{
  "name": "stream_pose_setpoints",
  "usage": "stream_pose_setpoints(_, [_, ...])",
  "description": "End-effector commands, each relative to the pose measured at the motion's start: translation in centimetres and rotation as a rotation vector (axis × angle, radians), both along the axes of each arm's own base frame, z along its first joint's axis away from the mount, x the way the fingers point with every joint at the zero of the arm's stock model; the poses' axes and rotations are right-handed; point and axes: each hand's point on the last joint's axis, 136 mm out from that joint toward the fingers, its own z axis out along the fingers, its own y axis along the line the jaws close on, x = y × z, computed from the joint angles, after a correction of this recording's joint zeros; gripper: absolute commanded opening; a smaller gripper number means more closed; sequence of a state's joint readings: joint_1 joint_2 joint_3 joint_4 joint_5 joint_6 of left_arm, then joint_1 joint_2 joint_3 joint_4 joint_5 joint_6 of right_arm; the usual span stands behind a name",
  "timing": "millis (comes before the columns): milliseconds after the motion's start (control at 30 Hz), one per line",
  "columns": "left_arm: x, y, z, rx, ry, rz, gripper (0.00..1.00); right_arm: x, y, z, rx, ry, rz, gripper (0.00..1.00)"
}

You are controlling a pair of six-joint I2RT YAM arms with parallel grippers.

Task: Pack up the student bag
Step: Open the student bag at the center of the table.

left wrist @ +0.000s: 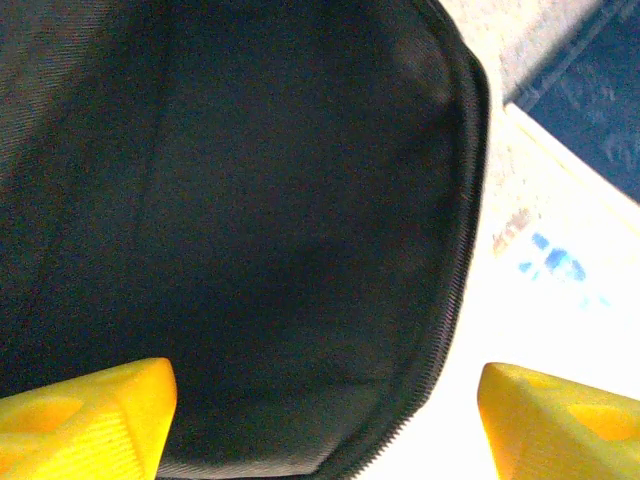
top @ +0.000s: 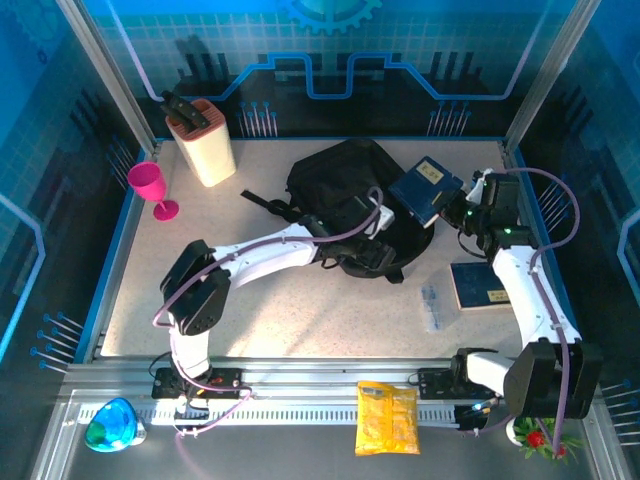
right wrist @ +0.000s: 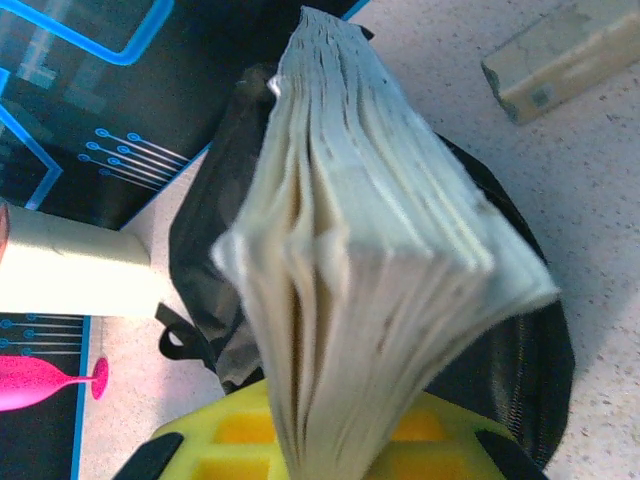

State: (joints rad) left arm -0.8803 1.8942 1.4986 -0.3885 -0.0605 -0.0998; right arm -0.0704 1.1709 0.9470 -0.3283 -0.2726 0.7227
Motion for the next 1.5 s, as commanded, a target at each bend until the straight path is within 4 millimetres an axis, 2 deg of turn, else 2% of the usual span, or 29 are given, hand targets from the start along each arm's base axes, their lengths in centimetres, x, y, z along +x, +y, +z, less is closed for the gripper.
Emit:
stream_pose_setpoints(0, [-1.1, 0.0, -0.8, 0.153, -0.034, -0.146, 0.76, -0.4, -0.3, 1.0, 0.002, -0.024, 0.037, 0.12])
stream_pose_setpoints(167, [-2.2, -0.4, -2.3, 0.248, -0.012, -0.272, 0.63, -0.7, -0.8, 0.6, 0.018, -0.014, 0.024, 0.12])
stream_pose_setpoints(267, [-1.6, -0.3, -2.9, 0.303, -0.045, -0.309, 0.54, -0.9, -1.0, 0.7, 0.009, -0.021, 0.023, 0.12])
stream_pose_setpoints(367, [-1.4, -0.3, -3.2, 0.345, -0.047, -0.351, 0.53, -1.0, -1.3, 0.7, 0.002, -0.024, 0.019, 0.12])
stream_pose_setpoints(567, [-0.5, -0.3, -3.0, 0.376, -0.064, -0.354, 0.31, -0.9, -1.6, 0.8, 0.006, -0.033, 0.012, 0.12])
stream_pose_setpoints(767, [-0.6, -0.4, -1.2, 0.272, 0.01, -0.349, 0.16, -1.1, -2.1, 0.8, 0.003, -0.037, -0.006, 0.12])
stream_pose_setpoints(900, [-0.5, -0.1, 0.3, 0.171, 0.073, -0.331, 0.12, -1.4, -2.7, 0.9, 0.001, -0.04, -0.024, 0.12])
stream_pose_setpoints(1067, [2.1, 1.4, 2.0, 0.079, 0.066, -0.192, 0.07, -2.2, -3.5, 1.7, -0.011, -0.041, -0.055, 0.12])
stream_pose_setpoints(1200, [4.5, 2.5, 4.5, -0.05, 0.024, -0.033, 0.07, -3.2, -4.5, 2.3, -0.044, -0.012, -0.108, 0.12])
stream_pose_setpoints(1333, [7.3, 4.7, 6.9, -0.114, -0.046, 0.192, 0.05, -4.7, -5.7, 2.2, -0.081, 0.026, -0.185, 0.12])
stream_pose_setpoints(1467, [8.9, 5.9, 9.9, -0.174, -0.141, 0.307, 0.04, -6.5, -5.7, 1.7, -0.089, 0.066, -0.207, 0.12])
